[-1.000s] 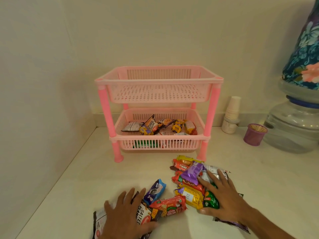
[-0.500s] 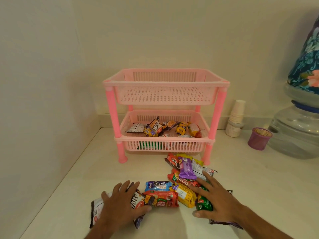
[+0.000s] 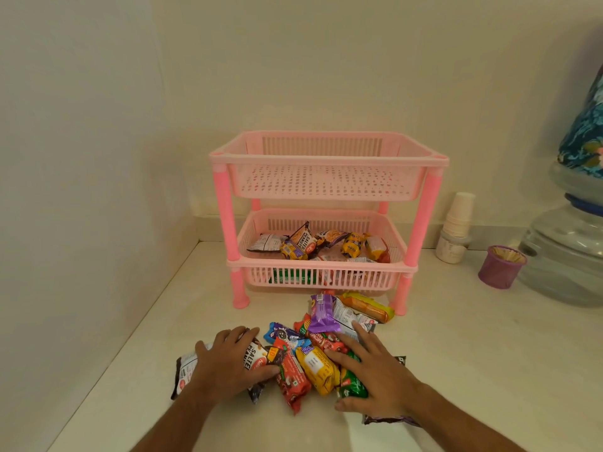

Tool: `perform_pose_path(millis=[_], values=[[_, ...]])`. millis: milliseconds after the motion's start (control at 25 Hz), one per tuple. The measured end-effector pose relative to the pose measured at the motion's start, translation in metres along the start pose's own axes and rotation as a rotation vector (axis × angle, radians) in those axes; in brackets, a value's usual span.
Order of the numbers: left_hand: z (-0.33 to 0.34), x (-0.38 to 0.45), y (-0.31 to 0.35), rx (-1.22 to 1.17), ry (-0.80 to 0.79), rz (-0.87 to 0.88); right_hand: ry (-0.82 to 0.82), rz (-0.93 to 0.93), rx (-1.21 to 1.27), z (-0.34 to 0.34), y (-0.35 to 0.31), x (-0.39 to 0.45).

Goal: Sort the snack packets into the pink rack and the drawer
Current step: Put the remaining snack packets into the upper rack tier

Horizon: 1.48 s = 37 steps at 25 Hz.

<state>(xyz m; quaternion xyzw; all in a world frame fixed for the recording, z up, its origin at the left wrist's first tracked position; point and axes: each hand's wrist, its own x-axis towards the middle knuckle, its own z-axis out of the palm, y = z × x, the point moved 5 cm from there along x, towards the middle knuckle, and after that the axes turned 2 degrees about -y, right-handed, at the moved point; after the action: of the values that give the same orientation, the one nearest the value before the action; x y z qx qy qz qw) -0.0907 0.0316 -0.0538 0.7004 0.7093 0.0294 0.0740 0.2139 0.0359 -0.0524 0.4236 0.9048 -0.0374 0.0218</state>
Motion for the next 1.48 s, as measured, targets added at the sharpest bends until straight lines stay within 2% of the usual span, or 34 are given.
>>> perform_pose_path(millis=[320, 440, 520, 720, 800, 880, 960, 1080, 1160, 1280, 1400, 1480], values=[[-0.008, 0.007, -0.002, -0.029, -0.147, 0.09, 0.02, 0.032, 0.014, -0.005, -0.002, -0.001], [-0.007, 0.006, -0.007, 0.043, -0.195, 0.207, 0.067, 0.04, 0.049, -0.014, -0.002, 0.0], [-0.013, 0.006, -0.007, 0.05, -0.166, 0.268, 0.128, 0.027, 0.106, -0.025, -0.005, 0.004], [-0.042, 0.005, 0.002, -0.241, 0.055, 0.273, 0.472, 0.059, 0.382, -0.075, -0.014, 0.019], [-0.061, 0.003, 0.006, -0.348, 0.178, 0.254, 0.539, 0.052, 0.457, -0.092, -0.021, 0.028], [-0.081, 0.002, 0.014, -0.554, 0.256, 0.28, 0.518, 0.03, 0.515, -0.107, -0.027, 0.04], [-0.102, 0.004, 0.029, -0.767, 0.277, 0.378, 0.456, -0.019, 0.515, -0.122, -0.033, 0.052], [-0.136, 0.006, 0.055, -0.914, 0.324, 0.593, 0.416, -0.153, 0.538, -0.154, -0.038, 0.064], [-0.15, 0.01, 0.064, -1.011, 0.341, 0.661, 0.452, -0.208, 0.608, -0.177, -0.032, 0.066], [-0.158, 0.022, 0.063, -1.18, 0.382, 0.639, 0.606, -0.194, 0.586, -0.215, -0.013, 0.059], [-0.152, 0.042, 0.058, -1.403, 0.327, 0.48, 0.84, -0.166, 0.627, -0.263, 0.008, 0.046], [-0.136, 0.057, 0.055, -1.23, 0.268, 0.349, 1.062, -0.181, 0.575, -0.306, 0.02, 0.039]])
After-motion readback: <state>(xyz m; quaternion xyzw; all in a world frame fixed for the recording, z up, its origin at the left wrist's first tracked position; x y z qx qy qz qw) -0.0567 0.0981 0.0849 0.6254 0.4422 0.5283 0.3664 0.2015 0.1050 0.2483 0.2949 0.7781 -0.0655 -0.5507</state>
